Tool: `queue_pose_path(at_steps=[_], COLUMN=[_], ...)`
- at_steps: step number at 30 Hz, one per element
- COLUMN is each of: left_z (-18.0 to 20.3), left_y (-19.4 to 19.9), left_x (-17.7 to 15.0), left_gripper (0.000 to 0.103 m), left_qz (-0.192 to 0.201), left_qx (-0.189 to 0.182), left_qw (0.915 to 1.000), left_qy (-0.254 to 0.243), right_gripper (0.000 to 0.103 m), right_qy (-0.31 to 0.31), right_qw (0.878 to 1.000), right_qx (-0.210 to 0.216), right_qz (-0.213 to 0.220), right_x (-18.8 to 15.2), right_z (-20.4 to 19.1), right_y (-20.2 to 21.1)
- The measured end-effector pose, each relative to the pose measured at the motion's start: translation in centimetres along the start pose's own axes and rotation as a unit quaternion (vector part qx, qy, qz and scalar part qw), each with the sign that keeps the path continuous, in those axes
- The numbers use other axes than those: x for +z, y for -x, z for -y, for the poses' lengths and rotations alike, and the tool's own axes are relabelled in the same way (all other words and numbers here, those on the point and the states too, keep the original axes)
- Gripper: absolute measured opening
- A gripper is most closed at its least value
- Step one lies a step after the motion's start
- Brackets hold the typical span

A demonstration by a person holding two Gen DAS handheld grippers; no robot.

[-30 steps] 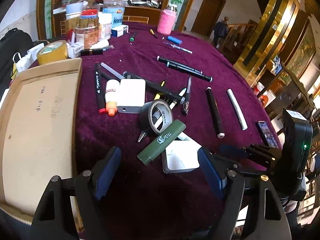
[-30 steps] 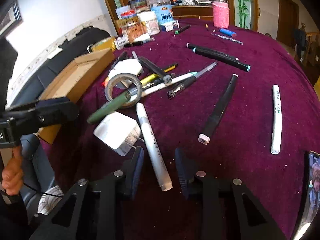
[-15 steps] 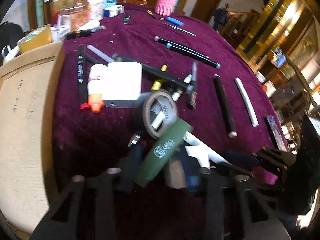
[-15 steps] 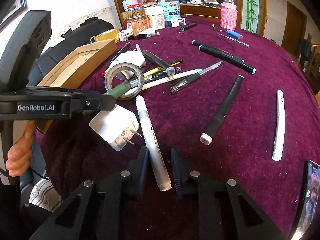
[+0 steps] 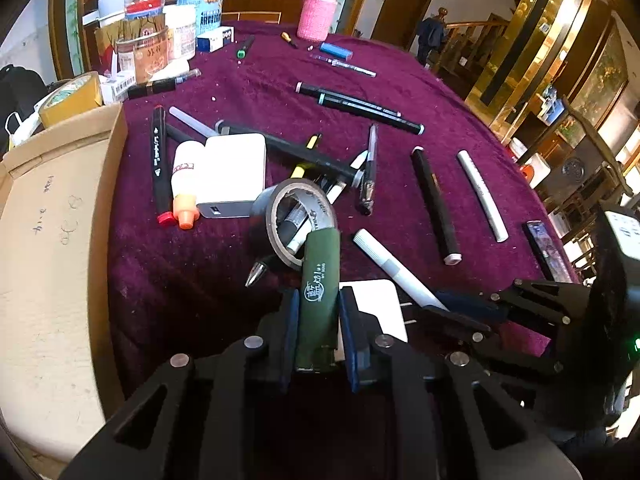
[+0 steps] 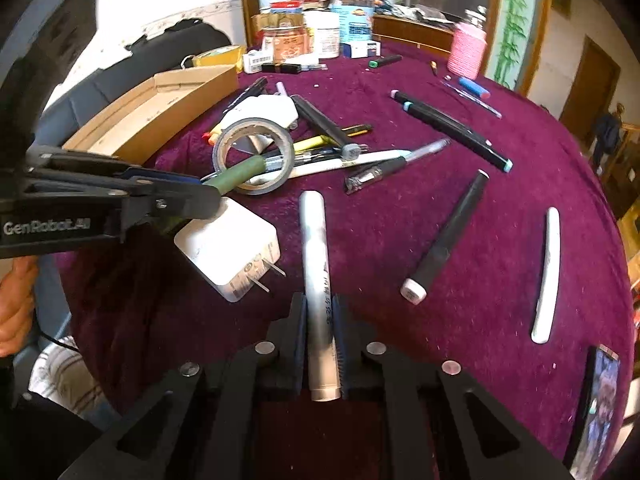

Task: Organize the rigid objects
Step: 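Carry the white marker and green tube over the cardboard tray with both tools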

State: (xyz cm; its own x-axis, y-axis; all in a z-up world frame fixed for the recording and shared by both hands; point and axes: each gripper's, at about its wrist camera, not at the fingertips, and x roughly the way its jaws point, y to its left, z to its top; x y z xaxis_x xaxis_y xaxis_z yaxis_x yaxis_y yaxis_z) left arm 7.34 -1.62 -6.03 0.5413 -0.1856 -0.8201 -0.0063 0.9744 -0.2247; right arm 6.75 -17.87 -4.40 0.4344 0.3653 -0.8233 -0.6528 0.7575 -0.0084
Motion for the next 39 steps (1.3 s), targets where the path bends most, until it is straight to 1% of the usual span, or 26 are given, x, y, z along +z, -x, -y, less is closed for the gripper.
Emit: queue_pose_path(at_steps=[4,6,9,12,15,18,21,24,26,29,31,33,35,39], left_z=[-0.5,-0.6,-0.6,-0.8,-1.4,-2.3,-4.0,-6.5,-8.5,-11.9,-14.1,-15.7,-16.8,-18.2], left_y=[0.5,0.5,0.1,1.1,2.2,3.7,6.0,7.5,8.5,9.7,10.1,10.5,10.7,10.5], left_x=[-0.6,-0.9,-1.1,-1.2,-1.3,-1.4,-1.5,-1.5,-1.8,-2.3,-2.8,-3.4,-4.0,-4.8], left_gripper=[0.019,0.019,0.019,0.019,0.019,0.019,0.019,0.019,0.019,0.019,0.019,0.019,0.019,0.019], left_qz=[0.000,-0.002,-0.006,0.006,0.023,0.031,0.055,0.067,0.075,0.087,0.084,0.084,0.084,0.070], left_qx=[-0.023,-0.032,-0.023,-0.031,-0.033,-0.031,-0.029,-0.003,0.017,0.049,0.073,0.101,0.120,0.136], left_qw=[0.9996,0.9993,0.9994,0.9988,0.9982,0.9973,0.9952,0.9925,0.9888,0.9807,0.9739,0.9681,0.9640,0.9619], left_qy=[0.017,0.021,0.025,0.036,0.045,0.059,0.075,0.102,0.128,0.168,0.198,0.214,0.222,0.227], right_gripper=[0.013,0.012,0.012,0.012,0.012,0.013,0.013,0.013,0.013,0.013,0.013,0.013,0.013,0.013], right_qy=[-0.050,-0.062,-0.061,-0.070,-0.072,-0.079,-0.077,-0.056,-0.050,-0.034,-0.021,-0.005,0.017,0.043], right_qw=[0.998,0.998,0.998,0.997,0.996,0.994,0.991,0.987,0.984,0.977,0.975,0.973,0.972,0.976], right_qx=[0.028,0.019,0.011,0.019,0.040,0.059,0.098,0.129,0.155,0.195,0.210,0.224,0.229,0.214], right_qz=[0.011,0.012,0.013,0.019,0.043,0.050,0.056,0.071,0.073,0.076,0.070,0.057,0.048,0.011], right_x=[-1.0,-1.1,-0.9,-0.4,-0.1,0.3,1.2,2.6,4.0,5.7,7.0,8.5,9.4,10.8], right_z=[2.0,2.2,1.8,1.6,1.2,0.5,-1.2,-3.7,-5.5,-8.2,-10.2,-12.6,-14.6,-17.6], right_y=[0.8,0.8,0.7,1.0,2.1,2.4,2.9,3.4,3.2,2.7,1.9,0.7,-0.3,-3.0])
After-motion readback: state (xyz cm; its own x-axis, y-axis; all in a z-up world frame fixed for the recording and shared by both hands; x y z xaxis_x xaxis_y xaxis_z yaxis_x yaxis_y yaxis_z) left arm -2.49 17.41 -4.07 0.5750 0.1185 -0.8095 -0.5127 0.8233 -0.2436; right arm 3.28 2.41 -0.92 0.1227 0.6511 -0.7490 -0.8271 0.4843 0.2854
